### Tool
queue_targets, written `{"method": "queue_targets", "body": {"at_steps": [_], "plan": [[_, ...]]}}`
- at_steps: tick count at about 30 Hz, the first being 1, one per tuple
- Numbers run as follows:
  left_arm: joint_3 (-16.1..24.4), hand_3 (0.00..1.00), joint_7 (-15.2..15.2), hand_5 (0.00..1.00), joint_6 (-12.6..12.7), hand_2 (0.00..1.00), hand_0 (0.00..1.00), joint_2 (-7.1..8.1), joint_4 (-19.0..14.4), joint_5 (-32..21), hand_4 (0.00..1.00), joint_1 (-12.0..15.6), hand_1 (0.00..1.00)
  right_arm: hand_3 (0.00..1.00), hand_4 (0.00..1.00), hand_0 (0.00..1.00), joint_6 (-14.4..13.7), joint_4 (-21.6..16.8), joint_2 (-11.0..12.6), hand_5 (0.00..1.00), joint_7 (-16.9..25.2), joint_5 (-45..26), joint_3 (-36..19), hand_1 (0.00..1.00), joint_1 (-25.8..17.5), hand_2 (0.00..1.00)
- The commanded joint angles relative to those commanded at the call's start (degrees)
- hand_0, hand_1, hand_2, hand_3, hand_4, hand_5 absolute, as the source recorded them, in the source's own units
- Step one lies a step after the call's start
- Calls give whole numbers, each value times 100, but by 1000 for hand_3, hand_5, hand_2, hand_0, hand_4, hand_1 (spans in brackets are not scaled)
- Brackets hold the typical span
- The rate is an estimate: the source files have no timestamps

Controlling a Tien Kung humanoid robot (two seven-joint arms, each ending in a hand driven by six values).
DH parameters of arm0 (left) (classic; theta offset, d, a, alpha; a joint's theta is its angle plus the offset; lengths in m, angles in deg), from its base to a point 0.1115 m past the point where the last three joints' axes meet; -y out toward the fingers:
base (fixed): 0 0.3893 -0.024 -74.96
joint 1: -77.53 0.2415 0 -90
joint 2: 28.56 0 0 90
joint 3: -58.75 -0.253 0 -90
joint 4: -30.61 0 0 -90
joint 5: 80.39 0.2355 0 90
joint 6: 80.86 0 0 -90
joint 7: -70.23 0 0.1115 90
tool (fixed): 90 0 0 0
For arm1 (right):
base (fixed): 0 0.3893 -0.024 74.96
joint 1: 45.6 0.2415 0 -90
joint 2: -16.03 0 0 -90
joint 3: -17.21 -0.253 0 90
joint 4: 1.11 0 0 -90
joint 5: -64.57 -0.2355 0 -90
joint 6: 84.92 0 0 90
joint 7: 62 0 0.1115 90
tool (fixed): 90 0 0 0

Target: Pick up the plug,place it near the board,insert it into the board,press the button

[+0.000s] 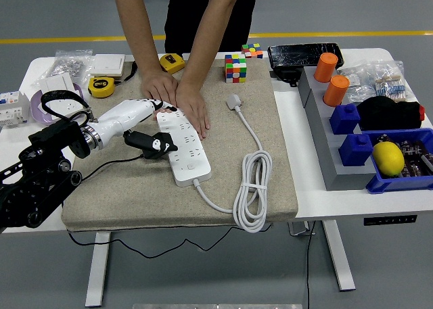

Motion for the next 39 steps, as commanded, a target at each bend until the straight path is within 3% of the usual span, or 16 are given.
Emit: {"method": "queue_targets", "body": {"at_steps": [2,3,7,11,16,20,26,39], "plan": [[288,903,75,869,-106,981,914,-35,-211,-309,998,164,998,852,998,998,3,0,-2,855,5,9,-3,952,0,872],[472,955,142,998,-145,998,998,-73,-350,-517,998,274,998,852,998,998,5,0,-4,858,8,8,1,952,-4,871],[1174,955,412,998,-81,998,998,-337,-867,-908,998,717,998,852,998,998,1,0,-14,858,0,33,-9,952,-24,871],[1954,955,881,998,106,995,998,-761,-1566,-1369,998,1399,998,852,998,998,3,0,-24,862,0,52,-3,952,-51,872],[2234,942,1155,998,108,973,998,-970,-2052,-1655,998,2111,998,851,998,998,6,0,-30,869,8,52,-3,950,-65,871],[2185,942,1211,998,90,973,998,-978,-2193,-1801,998,2549,998,851,998,998,6,0,-29,869,13,36,5,950,-59,871],[2050,932,1241,998,11,961,998,-932,-2173,-1841,998,2926,998,850,998,998,2,0,-24,872,22,-2,14,948,-51,870],[1780,923,1139,998,-74,949,998,-876,-2126,-1593,998,2914,998,850,998,998,5,0,-36,880,29,-19,17,948,-59,870]]}}
